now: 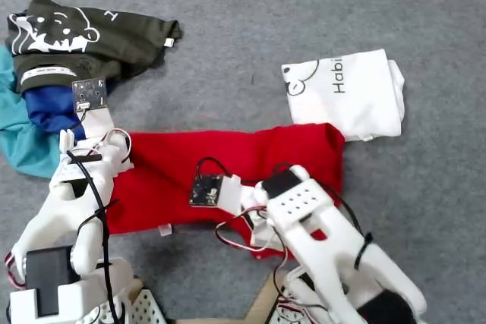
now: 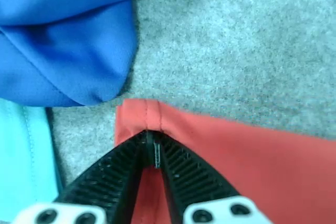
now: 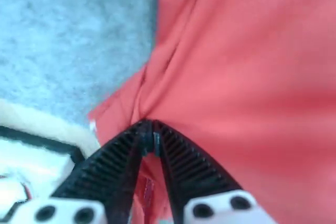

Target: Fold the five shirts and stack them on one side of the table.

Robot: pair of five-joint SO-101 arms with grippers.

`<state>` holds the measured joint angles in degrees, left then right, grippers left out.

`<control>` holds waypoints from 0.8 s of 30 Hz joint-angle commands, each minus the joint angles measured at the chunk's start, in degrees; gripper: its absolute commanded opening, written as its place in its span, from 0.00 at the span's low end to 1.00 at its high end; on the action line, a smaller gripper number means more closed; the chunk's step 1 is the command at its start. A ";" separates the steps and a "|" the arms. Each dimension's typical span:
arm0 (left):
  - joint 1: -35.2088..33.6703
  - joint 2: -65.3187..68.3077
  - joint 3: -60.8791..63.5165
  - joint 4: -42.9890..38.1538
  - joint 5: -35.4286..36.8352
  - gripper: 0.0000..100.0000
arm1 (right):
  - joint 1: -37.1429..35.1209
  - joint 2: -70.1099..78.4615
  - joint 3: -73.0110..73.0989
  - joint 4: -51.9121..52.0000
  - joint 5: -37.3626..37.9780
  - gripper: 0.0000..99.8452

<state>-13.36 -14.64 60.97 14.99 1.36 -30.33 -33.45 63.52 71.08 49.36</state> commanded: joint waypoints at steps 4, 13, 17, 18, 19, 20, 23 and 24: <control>0.22 0.09 -2.33 0.18 0.18 0.03 | 0.79 -10.07 -0.31 6.42 1.23 0.01; 0.40 0.09 -2.24 0.18 0.18 0.03 | 23.65 -8.48 -5.41 -17.23 1.23 0.01; 0.40 0.09 -2.15 0.18 0.18 0.03 | 26.20 3.74 -8.48 -28.13 1.23 0.01; 0.40 0.09 -2.15 0.18 0.18 0.03 | 27.08 7.60 -10.15 -29.80 1.14 0.01; 0.40 0.09 -2.15 0.26 0.18 0.03 | 27.87 11.47 -12.18 -31.21 1.14 0.01; 0.40 0.09 -2.15 0.26 0.18 0.03 | 28.92 15.52 -14.46 -32.26 1.14 0.01; 0.40 0.09 -2.15 0.26 0.18 0.03 | 31.74 27.21 -23.60 -33.23 1.14 0.01; 0.40 0.09 -2.15 0.26 0.18 0.03 | 32.62 30.81 -27.03 -33.14 1.14 0.01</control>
<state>-13.36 -14.64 60.97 14.99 1.36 -0.44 -11.82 46.46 39.43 50.42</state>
